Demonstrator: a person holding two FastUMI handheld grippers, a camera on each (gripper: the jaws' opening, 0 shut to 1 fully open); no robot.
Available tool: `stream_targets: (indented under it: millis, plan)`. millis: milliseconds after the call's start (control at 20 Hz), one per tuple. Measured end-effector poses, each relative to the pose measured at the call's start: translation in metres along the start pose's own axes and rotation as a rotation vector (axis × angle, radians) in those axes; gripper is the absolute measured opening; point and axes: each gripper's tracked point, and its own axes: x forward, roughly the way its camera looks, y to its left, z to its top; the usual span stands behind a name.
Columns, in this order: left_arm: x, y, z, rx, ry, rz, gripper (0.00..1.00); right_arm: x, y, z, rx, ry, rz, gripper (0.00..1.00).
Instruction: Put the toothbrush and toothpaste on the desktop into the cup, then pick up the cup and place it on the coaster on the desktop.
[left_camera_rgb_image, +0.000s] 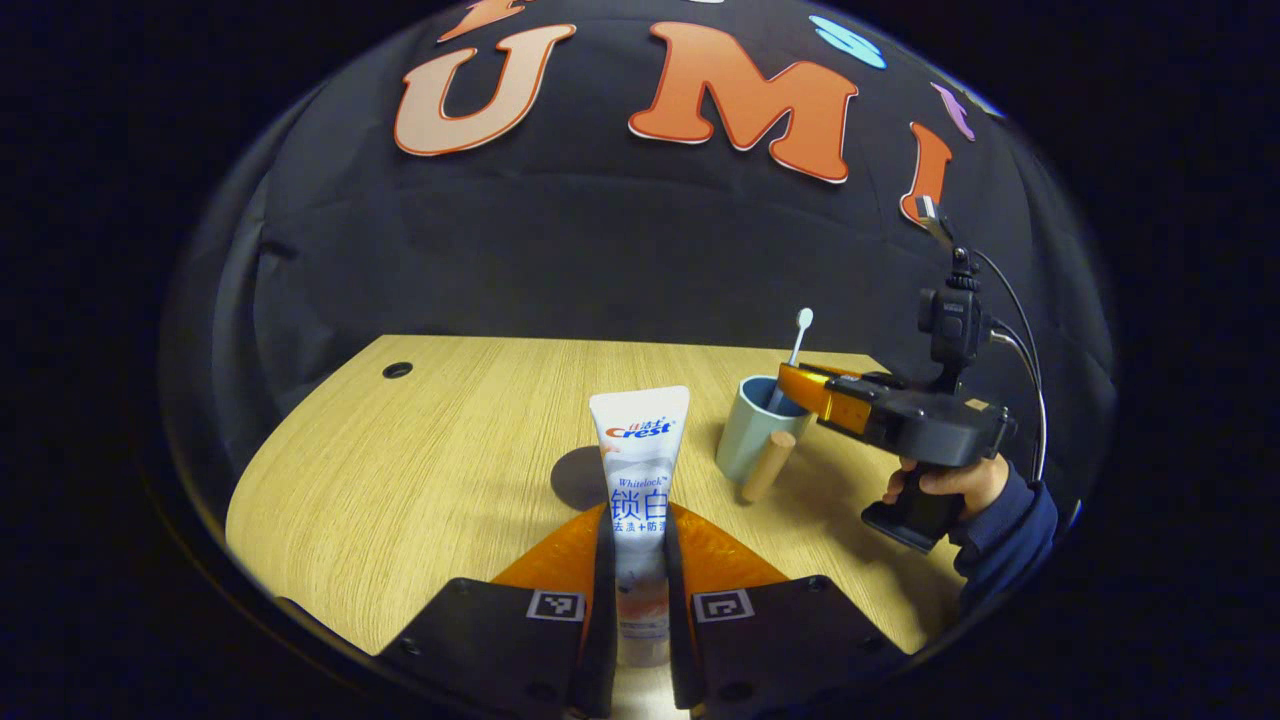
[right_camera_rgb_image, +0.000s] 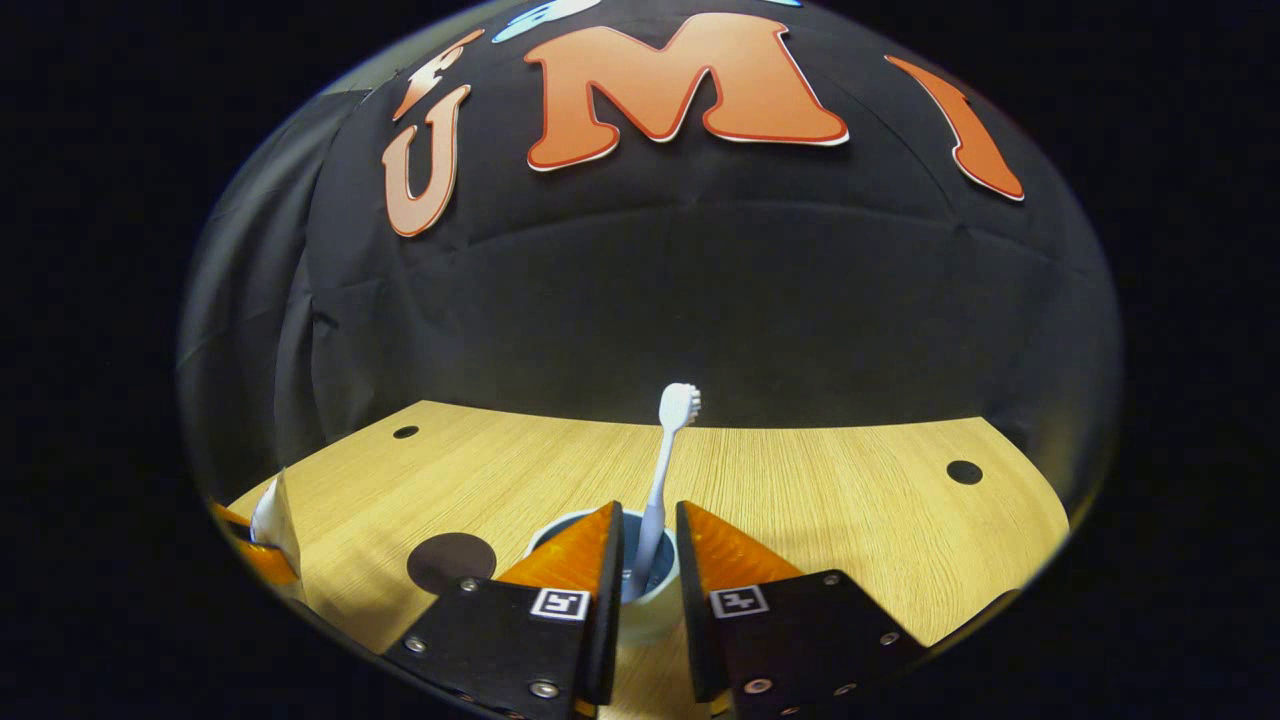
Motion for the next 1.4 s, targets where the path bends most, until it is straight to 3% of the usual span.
stream_targets:
  millis: [100, 150, 200, 250, 300, 400, 800, 1400]
  plan:
    - [0.012, -0.004, 0.015, -0.009, -0.038, -0.026, 0.27, -0.008, -0.006, 0.0, 0.011, -0.006, -0.008, 0.46]
    - [0.019, -0.006, 0.023, -0.015, -0.057, -0.042, 0.25, -0.014, -0.008, 0.002, 0.021, -0.012, -0.007, 0.63]
    - [0.031, -0.01, 0.029, -0.021, -0.074, -0.057, 0.24, -0.019, -0.009, 0.004, 0.029, -0.018, -0.002, 0.63]
    - [0.042, -0.013, 0.036, -0.022, -0.1, -0.072, 0.25, -0.027, -0.01, 0.006, 0.03, -0.025, 0.004, 0.72]
    - [0.056, -0.015, 0.044, -0.022, -0.135, -0.087, 0.25, -0.036, -0.014, 0.008, 0.023, -0.035, 0.0, 0.74]
    - [0.082, -0.011, 0.061, -0.02, -0.189, -0.11, 0.25, -0.053, -0.025, 0.011, 0.001, -0.06, -0.024, 0.87]
    - [0.173, -0.015, 0.133, -0.101, -0.288, -0.235, 0.25, -0.126, -0.059, 0.004, -0.004, -0.106, -0.084, 0.96]
    - [0.195, -0.044, 0.196, -0.137, -0.522, -0.256, 0.25, -0.17, -0.082, -0.014, 0.041, -0.132, -0.108, 0.96]
